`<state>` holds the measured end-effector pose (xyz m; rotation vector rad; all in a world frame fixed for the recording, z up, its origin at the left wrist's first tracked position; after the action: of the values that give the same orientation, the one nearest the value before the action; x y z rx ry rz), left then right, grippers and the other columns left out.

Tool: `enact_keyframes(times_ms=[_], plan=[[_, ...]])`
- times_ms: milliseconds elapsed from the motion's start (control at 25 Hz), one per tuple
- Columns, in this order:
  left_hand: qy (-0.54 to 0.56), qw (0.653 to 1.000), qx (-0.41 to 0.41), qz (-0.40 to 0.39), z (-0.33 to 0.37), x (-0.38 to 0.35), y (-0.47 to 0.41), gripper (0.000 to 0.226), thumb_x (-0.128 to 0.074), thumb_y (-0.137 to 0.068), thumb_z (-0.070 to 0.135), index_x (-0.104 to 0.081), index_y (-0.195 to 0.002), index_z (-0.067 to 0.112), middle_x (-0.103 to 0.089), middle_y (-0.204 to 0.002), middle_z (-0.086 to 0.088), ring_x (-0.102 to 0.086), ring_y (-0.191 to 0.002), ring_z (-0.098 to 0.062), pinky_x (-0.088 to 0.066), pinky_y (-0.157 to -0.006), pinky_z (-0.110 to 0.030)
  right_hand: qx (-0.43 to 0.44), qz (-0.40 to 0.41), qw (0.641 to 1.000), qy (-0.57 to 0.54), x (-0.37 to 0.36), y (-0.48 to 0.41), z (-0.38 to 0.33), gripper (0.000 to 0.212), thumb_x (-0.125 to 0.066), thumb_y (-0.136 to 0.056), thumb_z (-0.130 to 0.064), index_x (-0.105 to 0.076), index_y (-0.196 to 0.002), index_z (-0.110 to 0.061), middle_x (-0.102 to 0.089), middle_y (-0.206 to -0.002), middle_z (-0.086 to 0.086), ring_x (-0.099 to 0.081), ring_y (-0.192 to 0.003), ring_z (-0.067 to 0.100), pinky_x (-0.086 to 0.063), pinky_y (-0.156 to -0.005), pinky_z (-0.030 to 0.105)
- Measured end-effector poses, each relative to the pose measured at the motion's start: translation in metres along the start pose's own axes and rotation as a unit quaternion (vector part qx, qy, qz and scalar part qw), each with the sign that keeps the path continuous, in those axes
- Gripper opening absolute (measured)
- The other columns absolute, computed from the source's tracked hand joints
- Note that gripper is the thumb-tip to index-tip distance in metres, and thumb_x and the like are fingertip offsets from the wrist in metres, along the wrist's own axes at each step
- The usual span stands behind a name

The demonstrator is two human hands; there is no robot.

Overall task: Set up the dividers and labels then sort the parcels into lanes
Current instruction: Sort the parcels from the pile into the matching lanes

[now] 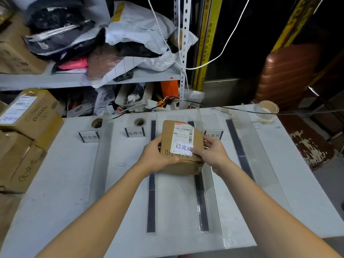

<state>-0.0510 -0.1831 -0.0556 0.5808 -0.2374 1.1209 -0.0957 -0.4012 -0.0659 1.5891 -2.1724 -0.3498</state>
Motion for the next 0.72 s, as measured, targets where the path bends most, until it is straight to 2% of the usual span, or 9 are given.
enact_keyframes(times_ms=[120,240,400,560,720], plan=[[-0.024,1.000,0.006,0.006,-0.008,-0.002,-0.006,0.082,-0.098,-0.054,0.034,-0.062,-0.127,0.043,-0.071,-0.116,0.019,-0.064,-0.111,-0.009,-0.057,-0.098,-0.040,-0.012,0.001,1.000,0.025,-0.001,-0.006,0.007,0.073,-0.086,-0.077,-0.003,-0.055,-0.142,-0.014,-0.068,-0.132,0.003,-0.066,-0.118,0.020,-0.057,-0.099,0.043],[-0.059,0.998,0.017,0.018,-0.009,-0.006,-0.008,0.081,-0.100,-0.050,0.034,-0.067,-0.123,0.035,-0.073,-0.113,0.016,-0.067,-0.106,-0.009,-0.059,-0.092,-0.039,-0.013,0.010,0.998,0.055,-0.001,-0.007,0.007,0.074,-0.085,-0.076,-0.002,-0.054,-0.143,-0.015,-0.065,-0.135,0.002,-0.063,-0.123,0.021,-0.056,-0.101,0.044],[-0.135,0.990,0.037,0.025,-0.006,-0.014,-0.012,0.075,-0.100,-0.051,0.037,-0.070,-0.118,0.025,-0.075,-0.108,0.009,-0.070,-0.096,-0.013,-0.061,-0.083,-0.035,-0.004,0.021,0.987,0.157,-0.006,-0.007,0.006,0.061,-0.080,-0.081,-0.005,-0.059,-0.137,-0.015,-0.065,-0.135,0.003,-0.061,-0.124,0.024,-0.053,-0.103,0.041],[-0.174,0.982,0.052,0.043,-0.004,-0.023,-0.008,0.060,-0.098,-0.055,0.036,-0.071,-0.106,0.020,-0.075,-0.097,0.003,-0.069,-0.087,-0.018,-0.060,-0.073,-0.037,-0.006,0.014,0.953,0.303,-0.012,-0.006,0.003,0.040,-0.069,-0.089,-0.014,-0.060,-0.128,-0.012,-0.068,-0.126,0.009,-0.063,-0.113,0.031,-0.055,-0.090,0.036],[-0.162,0.985,0.035,0.045,0.003,-0.020,-0.004,0.060,-0.093,-0.060,0.041,-0.069,-0.111,0.021,-0.074,-0.097,0.005,-0.070,-0.090,-0.018,-0.061,-0.075,-0.037,0.003,0.016,0.941,0.338,-0.014,-0.002,-0.006,0.043,-0.070,-0.086,-0.015,-0.059,-0.127,-0.011,-0.068,-0.123,0.010,-0.064,-0.110,0.030,-0.054,-0.082,0.033]])
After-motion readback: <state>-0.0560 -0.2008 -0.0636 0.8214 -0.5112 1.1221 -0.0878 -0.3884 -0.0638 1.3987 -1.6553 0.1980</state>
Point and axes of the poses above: each hand's wrist, its own y-axis away from the middle knuckle, its own x-axis out of the back of the hand, z = x × y, the point moved 3 cm from there along -y, towards the middle knuckle
